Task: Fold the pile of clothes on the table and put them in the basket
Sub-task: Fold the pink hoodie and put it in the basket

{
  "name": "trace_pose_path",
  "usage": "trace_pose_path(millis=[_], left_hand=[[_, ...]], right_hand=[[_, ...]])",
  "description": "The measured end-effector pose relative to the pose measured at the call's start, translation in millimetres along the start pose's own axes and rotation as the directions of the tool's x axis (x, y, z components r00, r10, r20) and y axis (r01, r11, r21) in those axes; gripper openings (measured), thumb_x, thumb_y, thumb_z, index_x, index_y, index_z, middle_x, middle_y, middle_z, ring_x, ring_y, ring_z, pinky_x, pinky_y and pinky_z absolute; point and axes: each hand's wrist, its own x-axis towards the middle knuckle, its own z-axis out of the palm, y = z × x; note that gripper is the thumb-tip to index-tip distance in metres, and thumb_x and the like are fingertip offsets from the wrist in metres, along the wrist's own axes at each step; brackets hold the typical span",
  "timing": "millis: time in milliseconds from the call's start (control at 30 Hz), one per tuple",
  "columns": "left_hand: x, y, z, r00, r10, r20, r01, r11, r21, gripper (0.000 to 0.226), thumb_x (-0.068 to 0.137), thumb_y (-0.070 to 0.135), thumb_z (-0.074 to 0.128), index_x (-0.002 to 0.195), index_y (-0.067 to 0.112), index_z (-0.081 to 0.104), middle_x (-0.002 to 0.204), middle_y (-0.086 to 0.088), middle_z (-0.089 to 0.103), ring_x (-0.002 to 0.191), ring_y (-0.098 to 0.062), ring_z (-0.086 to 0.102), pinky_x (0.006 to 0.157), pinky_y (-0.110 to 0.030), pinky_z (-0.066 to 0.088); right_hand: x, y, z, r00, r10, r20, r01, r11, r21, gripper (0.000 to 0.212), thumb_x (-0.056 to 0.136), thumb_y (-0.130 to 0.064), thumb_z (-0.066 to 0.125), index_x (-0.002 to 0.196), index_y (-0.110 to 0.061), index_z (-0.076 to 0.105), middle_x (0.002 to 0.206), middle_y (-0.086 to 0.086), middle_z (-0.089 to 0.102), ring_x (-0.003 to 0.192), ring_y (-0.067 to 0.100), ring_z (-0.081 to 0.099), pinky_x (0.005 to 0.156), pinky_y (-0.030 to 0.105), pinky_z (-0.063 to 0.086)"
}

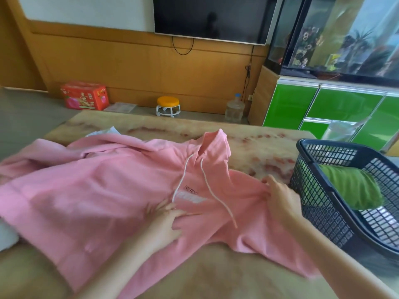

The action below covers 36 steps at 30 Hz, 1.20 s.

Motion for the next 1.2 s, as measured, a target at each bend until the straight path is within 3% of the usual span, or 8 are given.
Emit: trace_pose_path(millis=[100, 233, 433, 533, 767, 900, 967, 1200], left_hand=[[3, 5, -3, 0.995, 0.039, -0.087, -0.043, 0.998, -0.042, 0.050, 0.084, 0.050, 0.056, 0.132, 0.048, 0.043, 0.141, 0.013, 0.039, 0.138, -0.006, 0.023, 0.112, -0.043, 0.018], [3, 9, 5, 0.999, 0.018, -0.049, -0.020, 0.998, -0.058, 0.053, 0.088, 0.046, 0.054, 0.139, 0.039, 0.039, 0.151, 0.009, 0.028, 0.143, -0.006, 0.013, 0.116, -0.044, 0.012], [-17, 12, 19, 0.965, 0.180, -0.192, -0.213, 0.964, -0.162, 0.077, 0.059, 0.074, 0.042, 0.132, 0.048, 0.042, 0.130, 0.016, 0.046, 0.125, -0.008, 0.038, 0.102, -0.025, 0.023], [-34, 25, 35, 0.905, 0.286, -0.314, -0.313, 0.949, -0.039, 0.071, 0.051, 0.074, 0.053, 0.114, 0.043, 0.053, 0.125, 0.013, 0.044, 0.112, -0.012, 0.040, 0.096, -0.022, 0.024], [-42, 35, 60, 0.927, 0.214, -0.308, -0.230, 0.973, -0.013, 0.078, 0.035, 0.056, 0.085, 0.102, 0.037, 0.050, 0.093, 0.012, 0.049, 0.077, -0.007, 0.055, 0.062, -0.019, 0.050], [-35, 26, 59, 0.922, 0.124, -0.368, -0.170, 0.981, -0.096, 0.049, 0.056, 0.027, 0.087, 0.093, 0.036, 0.057, 0.082, 0.014, 0.056, 0.064, -0.006, 0.062, 0.048, -0.020, 0.048], [-32, 27, 46, 0.934, 0.015, -0.356, -0.086, 0.979, -0.185, 0.017, 0.078, 0.024, 0.073, 0.088, 0.029, 0.060, 0.086, 0.010, 0.063, 0.075, -0.012, 0.066, 0.061, -0.025, 0.049], [-21, 55, 21, 0.982, -0.188, -0.025, 0.094, 0.595, -0.798, 0.016, 0.093, 0.009, 0.053, 0.082, 0.019, 0.058, 0.079, 0.002, 0.057, 0.083, -0.014, 0.052, 0.063, -0.019, 0.036]], right_hand=[[33, 11, -13, 0.993, 0.002, -0.118, -0.013, 0.996, -0.086, 0.039, 0.085, 0.002, 0.048, 0.121, -0.014, 0.051, 0.121, 0.009, 0.059, 0.106, 0.029, 0.056, 0.078, 0.036, 0.048], [45, 9, -10, 0.998, -0.001, 0.061, 0.004, 0.999, -0.047, 0.059, 0.082, 0.004, 0.049, 0.135, -0.020, 0.049, 0.139, 0.006, 0.046, 0.129, 0.029, 0.037, 0.100, 0.039, 0.037], [-44, -11, 16, 0.948, -0.315, -0.040, 0.315, 0.918, 0.242, 0.024, 0.077, -0.017, 0.068, 0.101, -0.020, 0.072, 0.113, -0.006, 0.063, 0.106, 0.020, 0.056, 0.083, 0.035, 0.049], [-81, -11, 33, 0.899, -0.435, -0.050, 0.436, 0.880, 0.189, 0.038, 0.061, -0.021, 0.083, 0.097, -0.024, 0.070, 0.112, -0.005, 0.063, 0.104, 0.019, 0.050, 0.082, 0.035, 0.053], [-83, -8, 48, 0.913, -0.404, -0.053, 0.408, 0.909, 0.089, 0.042, 0.054, -0.022, 0.086, 0.091, -0.026, 0.068, 0.112, -0.006, 0.063, 0.106, 0.022, 0.043, 0.094, 0.027, 0.029], [-72, -6, 48, 0.916, -0.393, -0.078, 0.397, 0.917, 0.038, 0.004, 0.069, -0.024, 0.064, 0.067, -0.026, 0.065, 0.107, -0.008, 0.067, 0.093, 0.021, 0.053, 0.087, 0.023, 0.033], [-66, -1, 44, 0.893, -0.447, -0.059, 0.446, 0.895, -0.020, 0.020, 0.073, -0.030, 0.049, 0.062, -0.024, 0.065, 0.099, -0.007, 0.069, 0.085, 0.024, 0.060, 0.088, 0.027, 0.034], [-36, 8, -21, 0.918, -0.344, -0.196, 0.336, 0.939, -0.077, 0.027, 0.070, -0.003, 0.062, 0.095, -0.013, 0.067, 0.103, 0.003, 0.070, 0.119, 0.031, 0.051, 0.107, 0.045, 0.033]])
